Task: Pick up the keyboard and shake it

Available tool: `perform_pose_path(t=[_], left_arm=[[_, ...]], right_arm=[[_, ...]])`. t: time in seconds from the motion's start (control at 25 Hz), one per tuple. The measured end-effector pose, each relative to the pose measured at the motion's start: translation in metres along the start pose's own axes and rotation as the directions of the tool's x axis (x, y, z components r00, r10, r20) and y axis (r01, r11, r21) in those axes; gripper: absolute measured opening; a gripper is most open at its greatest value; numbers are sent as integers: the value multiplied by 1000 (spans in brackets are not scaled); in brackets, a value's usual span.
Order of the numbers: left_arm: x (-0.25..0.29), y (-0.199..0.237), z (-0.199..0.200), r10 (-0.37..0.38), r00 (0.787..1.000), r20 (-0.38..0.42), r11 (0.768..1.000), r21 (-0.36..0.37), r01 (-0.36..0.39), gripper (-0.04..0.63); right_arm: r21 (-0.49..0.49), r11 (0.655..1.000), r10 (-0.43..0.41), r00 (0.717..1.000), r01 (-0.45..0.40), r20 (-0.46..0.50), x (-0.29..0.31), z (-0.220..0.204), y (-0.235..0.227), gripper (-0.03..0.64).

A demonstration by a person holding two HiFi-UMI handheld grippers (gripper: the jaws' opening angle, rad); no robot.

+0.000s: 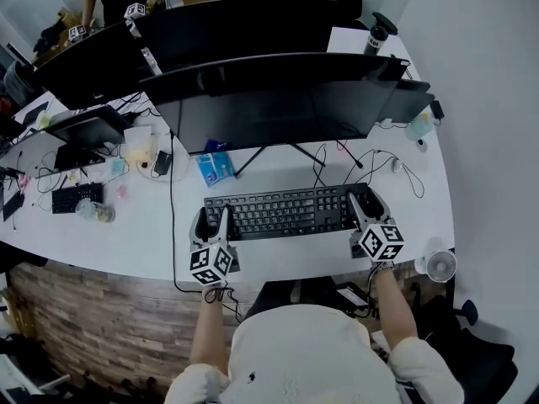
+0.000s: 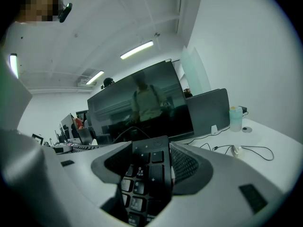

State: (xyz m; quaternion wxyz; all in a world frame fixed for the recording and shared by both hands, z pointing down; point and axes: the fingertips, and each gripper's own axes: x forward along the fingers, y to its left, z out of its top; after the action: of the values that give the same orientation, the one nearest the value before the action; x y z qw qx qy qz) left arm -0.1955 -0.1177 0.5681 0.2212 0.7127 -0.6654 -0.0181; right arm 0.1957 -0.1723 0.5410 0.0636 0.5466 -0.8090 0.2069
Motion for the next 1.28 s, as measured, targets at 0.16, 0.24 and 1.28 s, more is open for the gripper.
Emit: perform_pose_path(t=[0.16, 0.24, 1.28], left_arm=[[0, 2, -11, 7, 1000, -22, 1000, -5, -7, 275], [1, 3, -17, 10, 999, -33, 1000, -7, -11, 275], [14, 11, -80, 29, 986, -165, 999, -16, -32, 275]], right_arm=[[7, 1000, -6, 1000, 6, -22, 1, -11, -4, 242], [11, 1000, -9, 999, 9, -33, 2, -16, -6, 242], [54, 996, -60, 986, 69, -155, 8, -82, -35, 244]])
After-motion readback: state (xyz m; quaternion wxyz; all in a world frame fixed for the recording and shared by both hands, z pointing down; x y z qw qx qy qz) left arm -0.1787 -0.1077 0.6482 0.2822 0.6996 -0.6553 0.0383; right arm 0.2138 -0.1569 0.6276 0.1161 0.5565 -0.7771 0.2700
